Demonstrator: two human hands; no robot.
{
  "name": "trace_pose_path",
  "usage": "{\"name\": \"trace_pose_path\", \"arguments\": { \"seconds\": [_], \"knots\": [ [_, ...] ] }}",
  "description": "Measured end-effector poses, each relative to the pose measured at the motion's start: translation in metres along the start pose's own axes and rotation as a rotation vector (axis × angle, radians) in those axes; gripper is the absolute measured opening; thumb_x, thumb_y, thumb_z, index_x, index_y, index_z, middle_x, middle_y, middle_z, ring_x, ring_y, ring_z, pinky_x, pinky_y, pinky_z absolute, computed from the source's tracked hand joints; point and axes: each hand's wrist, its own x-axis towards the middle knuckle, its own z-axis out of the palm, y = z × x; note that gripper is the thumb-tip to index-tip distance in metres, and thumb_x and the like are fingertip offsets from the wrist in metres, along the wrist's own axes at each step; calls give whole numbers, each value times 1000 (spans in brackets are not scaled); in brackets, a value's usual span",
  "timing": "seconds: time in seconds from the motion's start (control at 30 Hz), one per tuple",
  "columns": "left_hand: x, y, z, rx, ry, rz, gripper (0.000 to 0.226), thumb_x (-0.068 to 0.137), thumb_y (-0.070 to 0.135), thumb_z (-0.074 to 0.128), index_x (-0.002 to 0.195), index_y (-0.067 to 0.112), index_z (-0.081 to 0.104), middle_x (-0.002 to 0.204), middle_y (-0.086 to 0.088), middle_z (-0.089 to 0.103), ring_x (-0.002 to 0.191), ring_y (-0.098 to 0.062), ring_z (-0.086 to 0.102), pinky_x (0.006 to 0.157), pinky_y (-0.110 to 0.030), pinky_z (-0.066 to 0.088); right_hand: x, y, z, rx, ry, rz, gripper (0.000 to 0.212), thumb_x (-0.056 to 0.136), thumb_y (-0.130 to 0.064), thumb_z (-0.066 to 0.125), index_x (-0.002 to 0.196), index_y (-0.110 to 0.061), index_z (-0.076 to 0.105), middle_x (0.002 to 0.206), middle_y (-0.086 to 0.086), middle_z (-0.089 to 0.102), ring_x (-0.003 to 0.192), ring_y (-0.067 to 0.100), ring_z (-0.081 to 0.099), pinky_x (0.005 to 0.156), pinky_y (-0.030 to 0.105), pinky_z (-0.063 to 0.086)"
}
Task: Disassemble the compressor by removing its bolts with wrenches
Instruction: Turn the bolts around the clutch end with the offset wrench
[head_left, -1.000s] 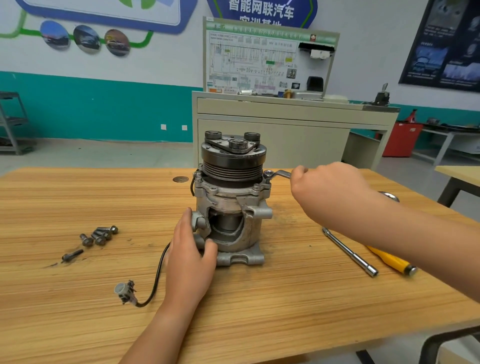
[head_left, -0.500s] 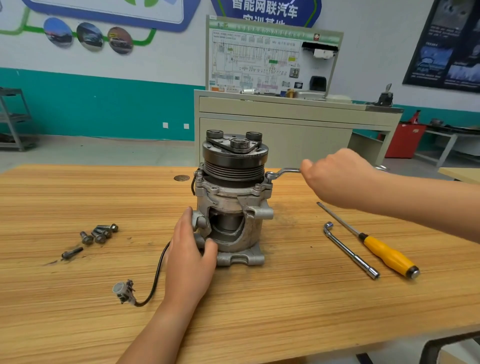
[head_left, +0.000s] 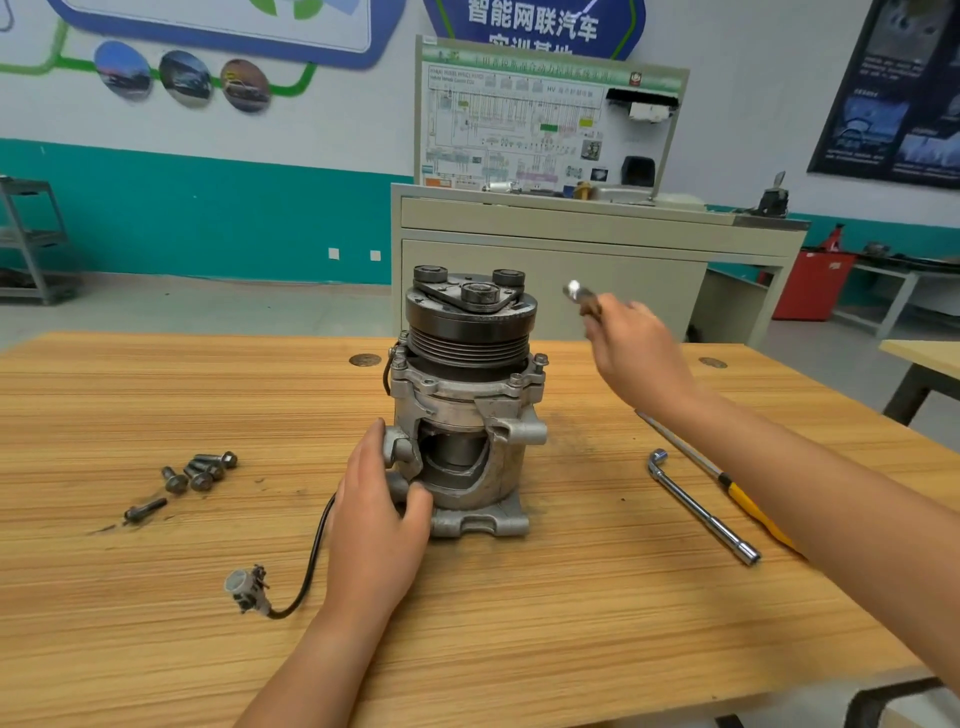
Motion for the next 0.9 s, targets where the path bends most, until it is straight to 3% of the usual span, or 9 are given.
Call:
{"name": "trace_pose_path", "arguments": {
  "seconds": [0.07,0.13,0.23,0.33,0.43,0.63,0.7,0.83,0.9],
  "knots": [
    [0,0,1,-3,0,-3,69,88,8,53,149,16,20,152,2,27,140,-12,24,112,-32,22,-18,-3,-20,-50,-38,-52,20,96,-12,44,106,1,54,74,12,60,62,33,58,53,33,41],
    [0,1,1,-1,-2,-6,69,88,8,53,149,16,20,152,2,27,140,-12,23,113,-33,22,-38,-10,-38,-135,-99,-126,20,94,-10,48,110,0,55,71,13,62,55,34,57,46,33,40],
    [-1,1,1,4,-1,-2,70,88,7,53,149,14,20,152,0,28,140,-14,24,113,-33,22,-47,-18,-57,-289,-222,-104,28,95,-15,43,123,-10,46,75,7,59,61,29,55,48,30,35],
    [-1,1,0,6,-9,-2,70,88,8,53,149,15,19,153,0,27,140,-14,24,113,-33,22,-46,-26,-66,-498,-351,-94,39,93,-12,43,130,-19,30,73,-2,43,61,20,46,44,26,26],
    [-2,2,-1,9,-16,-7,71,88,9,53,149,16,18,153,1,26,140,-14,24,114,-37,24,-43,-34,-73,-560,-439,-80,39,92,-8,45,128,-16,32,63,-4,32,56,16,39,40,23,20],
    [-2,2,-1,25,-21,-4,71,88,9,52,149,15,17,154,1,25,141,-14,23,114,-39,23,-31,-69,-79,-775,-551,-182,38,87,6,41,124,3,36,57,2,27,44,17,28,36,27,20],
    [-2,3,-1,21,-19,-7,71,88,9,52,149,15,17,154,1,25,141,-14,22,114,-37,23,-28,-70,-79,-786,-568,-210,36,88,3,42,125,2,40,58,2,26,46,18,27,37,27,19],
    [-2,3,-1,15,-20,-12,72,88,9,53,150,16,16,154,2,24,141,-13,22,114,-36,22,-18,-44,-84,-641,-568,-195,33,91,-27,38,120,-12,46,58,-4,30,48,11,27,42,23,20],
    [-2,3,0,11,-19,-13,72,88,9,53,150,16,16,154,2,24,141,-13,22,115,-37,22,-10,-28,-80,-624,-585,-213,33,94,-23,35,125,-15,43,59,-4,31,51,13,32,45,24,24]
  ]
}}
